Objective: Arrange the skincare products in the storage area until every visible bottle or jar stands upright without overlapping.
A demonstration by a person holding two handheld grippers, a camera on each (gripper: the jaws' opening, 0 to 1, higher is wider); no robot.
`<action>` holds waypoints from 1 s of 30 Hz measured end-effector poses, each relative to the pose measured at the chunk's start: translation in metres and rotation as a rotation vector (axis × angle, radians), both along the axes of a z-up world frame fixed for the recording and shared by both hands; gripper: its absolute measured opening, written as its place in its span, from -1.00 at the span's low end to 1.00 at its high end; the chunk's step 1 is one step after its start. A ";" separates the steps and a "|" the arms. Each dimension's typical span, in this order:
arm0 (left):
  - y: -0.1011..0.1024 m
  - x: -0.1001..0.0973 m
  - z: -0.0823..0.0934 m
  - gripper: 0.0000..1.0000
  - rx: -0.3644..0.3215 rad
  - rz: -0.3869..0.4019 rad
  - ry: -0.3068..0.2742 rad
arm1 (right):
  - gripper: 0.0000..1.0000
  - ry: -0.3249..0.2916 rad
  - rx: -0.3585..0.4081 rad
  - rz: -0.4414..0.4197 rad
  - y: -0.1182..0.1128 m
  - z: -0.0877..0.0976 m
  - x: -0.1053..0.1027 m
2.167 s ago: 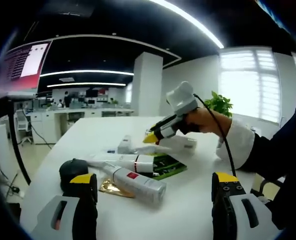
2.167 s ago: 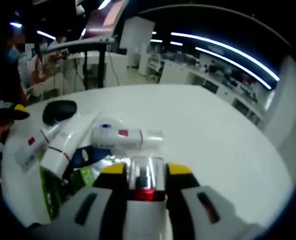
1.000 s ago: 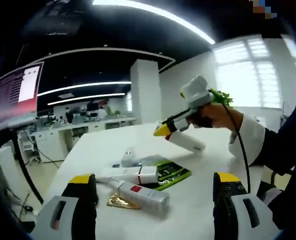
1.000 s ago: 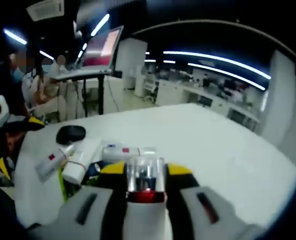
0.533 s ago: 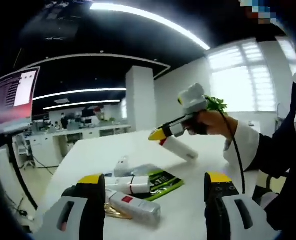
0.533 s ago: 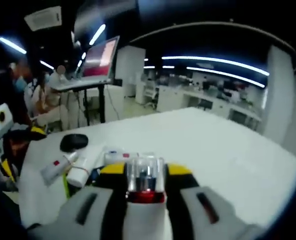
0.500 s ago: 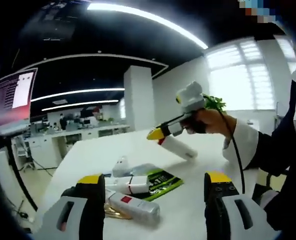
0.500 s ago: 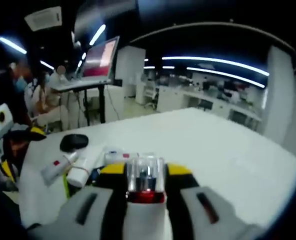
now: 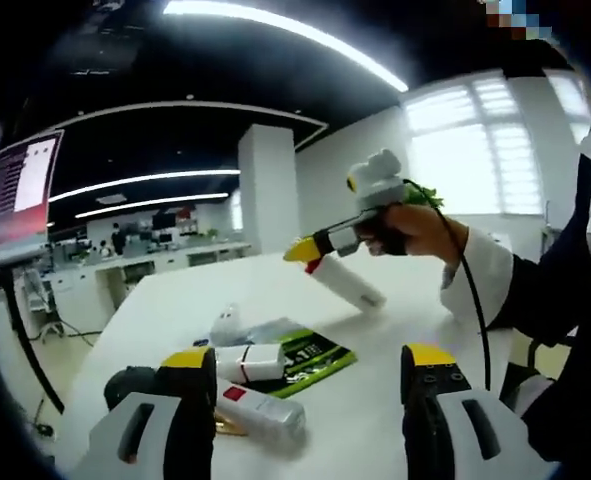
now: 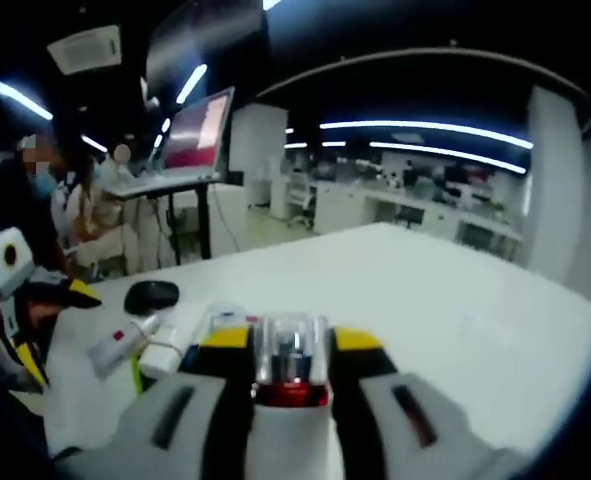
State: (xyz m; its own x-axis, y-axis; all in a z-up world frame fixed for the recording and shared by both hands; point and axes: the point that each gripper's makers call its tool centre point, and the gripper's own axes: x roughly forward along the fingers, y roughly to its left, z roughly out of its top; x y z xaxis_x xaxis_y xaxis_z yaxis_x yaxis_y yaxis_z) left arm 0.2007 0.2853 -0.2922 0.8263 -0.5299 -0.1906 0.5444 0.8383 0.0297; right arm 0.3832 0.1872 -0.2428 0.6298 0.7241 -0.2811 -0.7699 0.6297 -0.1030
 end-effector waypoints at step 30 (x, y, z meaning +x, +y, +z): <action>-0.004 -0.007 0.051 0.23 -0.481 -0.085 -0.126 | -0.46 -0.048 0.211 0.034 -0.025 0.032 -0.023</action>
